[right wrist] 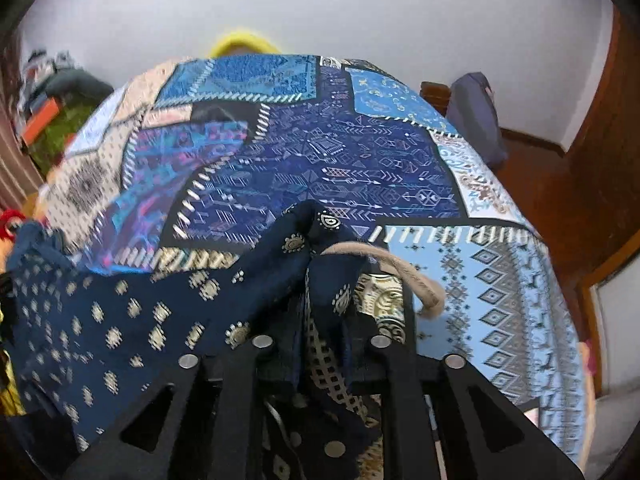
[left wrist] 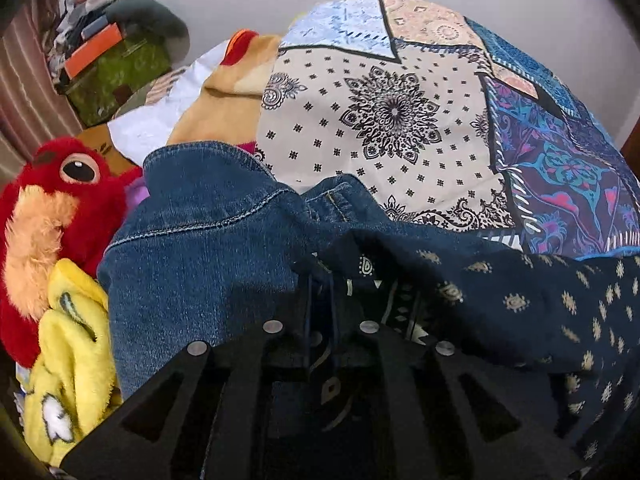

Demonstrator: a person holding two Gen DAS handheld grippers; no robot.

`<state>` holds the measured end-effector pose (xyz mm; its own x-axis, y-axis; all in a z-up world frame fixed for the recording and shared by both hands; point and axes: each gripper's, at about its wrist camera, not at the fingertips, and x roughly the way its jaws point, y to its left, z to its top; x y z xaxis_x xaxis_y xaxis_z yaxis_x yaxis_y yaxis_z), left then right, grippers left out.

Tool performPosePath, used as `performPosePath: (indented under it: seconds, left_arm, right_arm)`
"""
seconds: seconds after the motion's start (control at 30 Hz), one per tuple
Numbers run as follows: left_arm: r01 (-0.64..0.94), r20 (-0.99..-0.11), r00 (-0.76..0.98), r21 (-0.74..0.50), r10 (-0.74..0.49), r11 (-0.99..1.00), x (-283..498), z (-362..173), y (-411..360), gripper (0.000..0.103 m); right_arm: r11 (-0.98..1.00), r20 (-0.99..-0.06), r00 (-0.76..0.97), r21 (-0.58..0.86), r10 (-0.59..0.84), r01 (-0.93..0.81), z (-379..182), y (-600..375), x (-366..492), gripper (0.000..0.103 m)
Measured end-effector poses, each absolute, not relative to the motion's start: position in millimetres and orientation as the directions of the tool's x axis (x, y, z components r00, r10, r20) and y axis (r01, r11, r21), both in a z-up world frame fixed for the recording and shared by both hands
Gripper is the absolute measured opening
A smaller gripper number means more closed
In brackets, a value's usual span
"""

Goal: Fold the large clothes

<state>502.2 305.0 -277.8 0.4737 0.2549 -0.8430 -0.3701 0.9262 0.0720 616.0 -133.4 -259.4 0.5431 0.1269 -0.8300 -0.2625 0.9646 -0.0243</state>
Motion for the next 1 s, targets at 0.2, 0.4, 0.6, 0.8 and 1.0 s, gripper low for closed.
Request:
performPosePath:
  seconds: [0.2,0.4,0.6,0.8,1.0]
  left_arm:
    - [-0.346,-0.842,0.449,0.144,0.299,0.927,483.5,-263.0,293.5,0.048]
    - [-0.307,-0.822,0.5,0.126,0.272,0.943,444.0,-223.6,276.6,0.063]
    - [-0.254,-0.794,0.567,0.083,0.218,0.964,387.0,-175.5,251.8,0.069]
    - [-0.185,-0.788,0.602,0.025,0.133,0.982,325.0,-147.2,231.6,0.081]
    - [-0.135,-0.796,0.601,-0.014,0.07,0.991,266.7,-156.5,212.0,0.089]
  right_arm:
    - [0.968,-0.825,0.565,-0.169,-0.036,-0.185,-249.6,-148.8,604.4,0.086]
    - [0.976,-0.844,0.533,-0.069,0.055,-0.209,-215.2,-167.7,564.8,0.086]
    - [0.956,-0.781,0.616,-0.092,0.105,-0.28,-149.6,-167.7,487.0,0.086]
    - [0.936,-0.739,0.644,-0.05,0.201,-0.349,-107.0,-170.6,405.9,0.089]
    - [0.922,-0.751,0.602,0.021,0.271,-0.388,-113.8,-184.3,328.1,0.09]
